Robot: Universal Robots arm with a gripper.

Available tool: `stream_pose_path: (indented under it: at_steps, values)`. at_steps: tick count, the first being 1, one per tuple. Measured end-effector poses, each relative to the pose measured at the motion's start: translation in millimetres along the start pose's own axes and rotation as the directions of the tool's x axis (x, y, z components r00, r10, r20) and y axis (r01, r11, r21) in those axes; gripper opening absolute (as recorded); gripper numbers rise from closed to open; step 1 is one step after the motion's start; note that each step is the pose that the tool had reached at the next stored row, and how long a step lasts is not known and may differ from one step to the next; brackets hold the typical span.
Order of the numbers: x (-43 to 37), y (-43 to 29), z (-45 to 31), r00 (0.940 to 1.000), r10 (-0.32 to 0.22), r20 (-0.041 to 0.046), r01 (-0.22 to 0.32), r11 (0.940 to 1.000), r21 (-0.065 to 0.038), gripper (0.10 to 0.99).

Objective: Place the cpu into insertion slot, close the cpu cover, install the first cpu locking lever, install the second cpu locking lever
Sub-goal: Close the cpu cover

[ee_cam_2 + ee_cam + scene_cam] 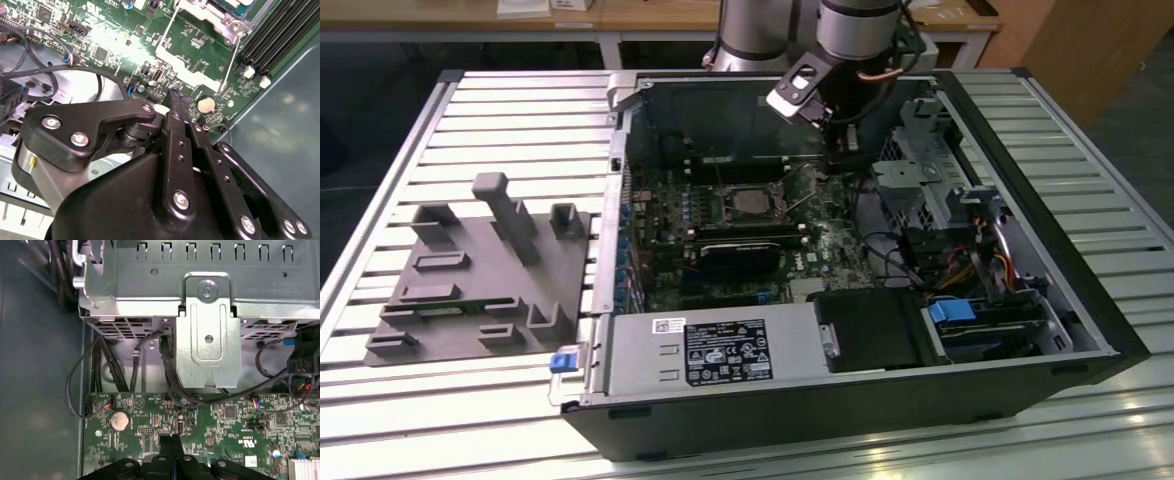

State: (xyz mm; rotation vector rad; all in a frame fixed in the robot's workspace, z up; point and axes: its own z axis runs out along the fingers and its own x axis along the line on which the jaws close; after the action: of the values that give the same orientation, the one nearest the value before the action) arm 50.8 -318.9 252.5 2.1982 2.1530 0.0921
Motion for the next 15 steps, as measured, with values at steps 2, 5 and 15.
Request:
stream_pose_path:
  at_steps: [2,5,15]
  values:
    - [0.0,1.2,3.4,1.0000,0.000,0.0000,0.000,1.0000,0.001,0.102]
    - [0.1,2.3,9.1,1.0000,0.000,-0.0001,0.000,1.0000,0.004,0.102]
    - [0.1,2.9,14.6,1.0000,0.000,0.0000,0.000,0.9999,0.012,0.102]
